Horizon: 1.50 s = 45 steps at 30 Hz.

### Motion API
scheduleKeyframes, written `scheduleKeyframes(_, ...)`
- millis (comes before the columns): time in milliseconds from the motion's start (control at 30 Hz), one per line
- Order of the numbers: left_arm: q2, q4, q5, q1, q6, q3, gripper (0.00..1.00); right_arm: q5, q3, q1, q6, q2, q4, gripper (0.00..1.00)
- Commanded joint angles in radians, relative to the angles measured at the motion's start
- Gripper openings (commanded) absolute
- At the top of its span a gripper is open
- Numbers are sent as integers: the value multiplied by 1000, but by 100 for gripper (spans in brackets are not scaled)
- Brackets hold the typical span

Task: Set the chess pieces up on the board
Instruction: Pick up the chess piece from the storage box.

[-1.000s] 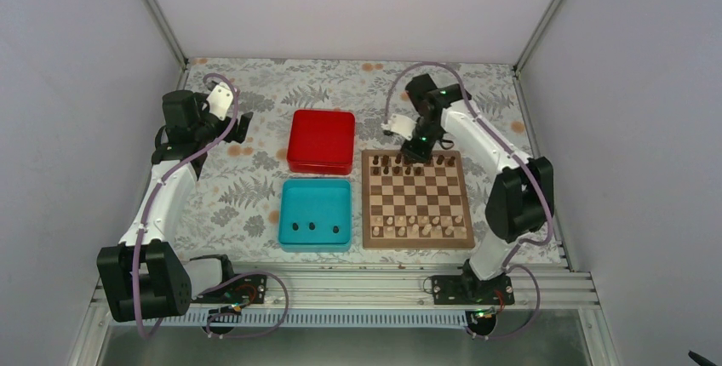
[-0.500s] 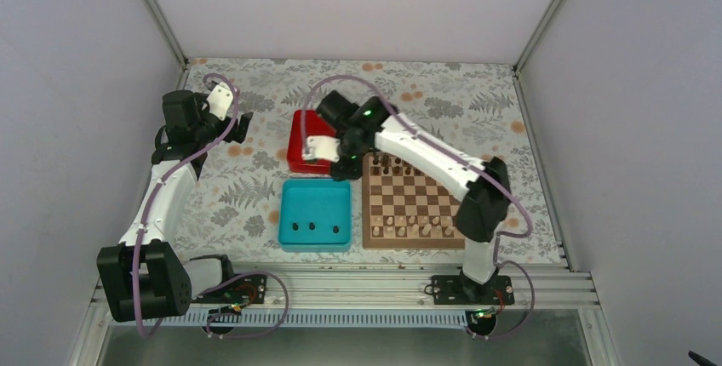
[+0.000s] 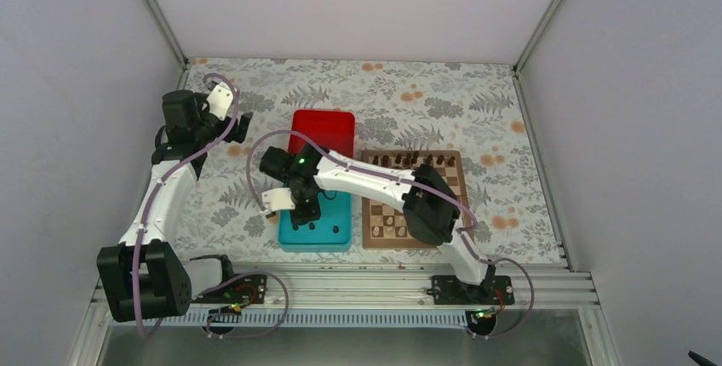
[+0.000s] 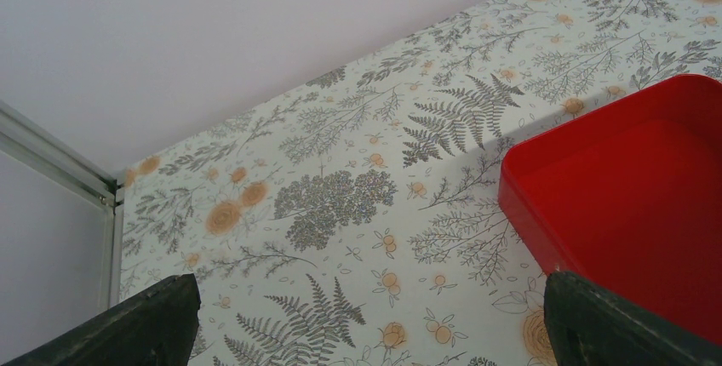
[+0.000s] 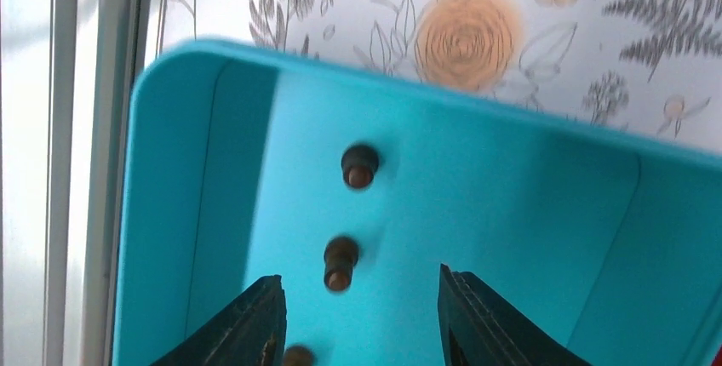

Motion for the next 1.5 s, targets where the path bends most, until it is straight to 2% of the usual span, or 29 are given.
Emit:
scheduleKeyframes(0, -6, 11, 6, 7, 5, -3, 100, 8, 40, 27, 6, 34, 61, 48)
scheduleKeyframes(233, -8, 11, 5, 6, 8, -3, 100, -7, 68, 50, -10, 107, 45, 49)
scheduleKeyframes(667, -3, 11, 10, 10, 11, -6, 100, -30, 104, 59, -14, 175, 56, 40)
scheduleKeyframes(900, -6, 9, 18, 11, 12, -7, 100, -15, 101, 71, -11, 198, 46, 11)
scheduleKeyframes(1000, -3, 8, 21, 13, 12, -6, 100, 2, 95, 68, -7, 162, 45, 5)
scheduleKeyframes(1233, -3, 6, 22, 12, 11, -3, 100, 64, 95, 25, 16, 28, 6, 4)
scheduleKeyframes(1467, -2, 8, 19, 13, 9, -3, 100, 79, -17, -168, 42, -188, -36, 4)
